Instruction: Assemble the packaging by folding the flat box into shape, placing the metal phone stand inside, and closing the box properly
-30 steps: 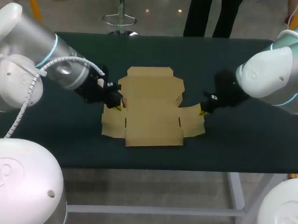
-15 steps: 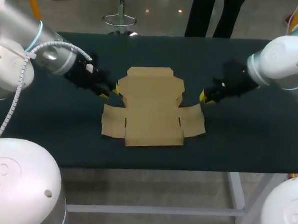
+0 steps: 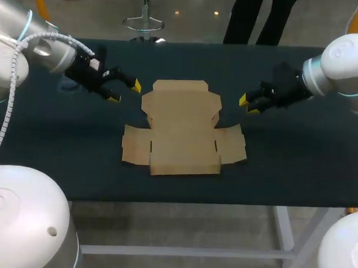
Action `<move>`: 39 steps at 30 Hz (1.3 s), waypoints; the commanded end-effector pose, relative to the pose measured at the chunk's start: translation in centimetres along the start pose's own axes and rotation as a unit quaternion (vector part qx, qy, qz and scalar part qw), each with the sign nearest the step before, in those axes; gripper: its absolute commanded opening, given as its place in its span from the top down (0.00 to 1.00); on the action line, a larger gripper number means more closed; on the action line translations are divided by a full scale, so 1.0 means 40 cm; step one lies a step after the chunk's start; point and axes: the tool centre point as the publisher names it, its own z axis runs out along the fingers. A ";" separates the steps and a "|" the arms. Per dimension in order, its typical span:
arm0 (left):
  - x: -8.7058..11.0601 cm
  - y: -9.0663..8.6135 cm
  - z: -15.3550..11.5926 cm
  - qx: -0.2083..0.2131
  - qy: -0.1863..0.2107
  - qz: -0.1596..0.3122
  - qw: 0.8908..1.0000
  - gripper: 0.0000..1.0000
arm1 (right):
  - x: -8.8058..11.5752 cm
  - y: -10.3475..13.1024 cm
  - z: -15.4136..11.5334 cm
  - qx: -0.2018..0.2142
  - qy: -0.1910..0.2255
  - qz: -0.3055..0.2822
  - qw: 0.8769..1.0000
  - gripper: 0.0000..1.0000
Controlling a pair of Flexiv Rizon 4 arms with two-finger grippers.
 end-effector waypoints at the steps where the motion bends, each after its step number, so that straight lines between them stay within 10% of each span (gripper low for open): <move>1: -0.013 -0.036 -0.017 -0.009 0.009 0.008 1.000 0.00 | -0.022 0.043 0.020 0.008 0.081 0.008 0.997 0.52; 12: -0.022 -0.102 -0.044 -0.013 0.029 0.030 0.999 0.00 | -0.035 0.127 0.069 0.015 0.090 0.016 0.996 0.43; 17: -0.024 -0.119 -0.056 -0.013 0.031 0.035 0.999 0.00 | -0.038 0.154 0.097 0.028 0.089 0.019 0.995 0.20; 18: -0.025 -0.122 -0.060 -0.014 0.032 0.037 0.999 0.00 | -0.038 0.159 0.099 0.029 0.089 0.020 0.995 0.00; 39: -0.055 -0.156 -0.079 -0.020 0.060 0.042 0.997 0.00 | -0.052 0.187 0.196 0.065 0.093 0.032 0.993 0.04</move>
